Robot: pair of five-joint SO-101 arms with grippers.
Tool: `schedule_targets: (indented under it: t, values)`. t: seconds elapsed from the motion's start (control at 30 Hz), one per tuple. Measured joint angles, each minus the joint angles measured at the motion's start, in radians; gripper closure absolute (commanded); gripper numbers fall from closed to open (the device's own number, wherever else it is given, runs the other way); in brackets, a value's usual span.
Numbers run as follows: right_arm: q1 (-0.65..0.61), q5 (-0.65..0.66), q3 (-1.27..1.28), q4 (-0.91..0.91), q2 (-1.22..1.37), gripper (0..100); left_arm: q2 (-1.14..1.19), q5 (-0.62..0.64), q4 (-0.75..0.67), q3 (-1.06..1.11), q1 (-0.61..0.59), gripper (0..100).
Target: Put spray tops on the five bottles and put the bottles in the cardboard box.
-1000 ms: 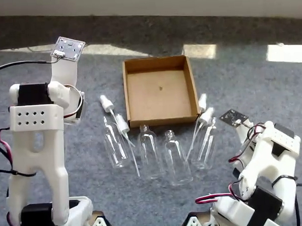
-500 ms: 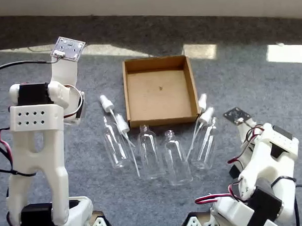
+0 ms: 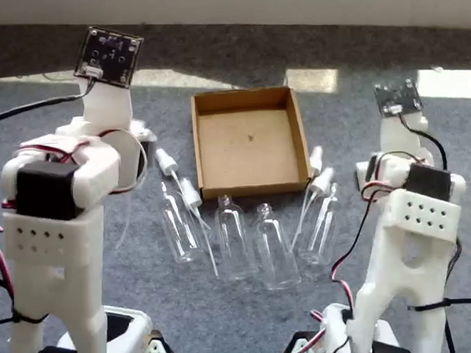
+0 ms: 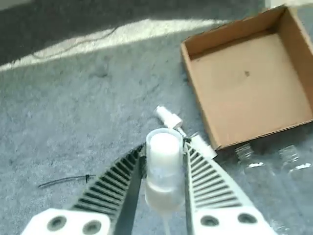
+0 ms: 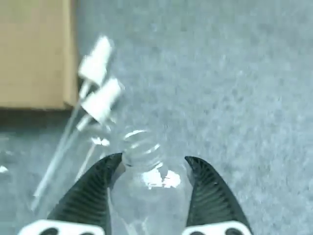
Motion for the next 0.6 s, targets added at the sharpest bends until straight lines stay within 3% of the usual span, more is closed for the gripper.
schedule_targets:
  t: [0.2, 0.4, 0.6]
  values:
    - [-0.261, -0.201, 0.032, -0.161, -0.155, 99.4, -0.094, 0.052, -0.092, -0.028, 0.124, 95]
    - [-0.44, -0.241, 0.226, -0.315, -0.304, 99.4, -0.137, 0.08, -0.381, -0.058, 0.133, 95]
    - [-0.554, -0.338, 0.446, -0.488, -0.462, 99.4, -0.137, 0.235, -0.631, -0.064, 0.212, 96]
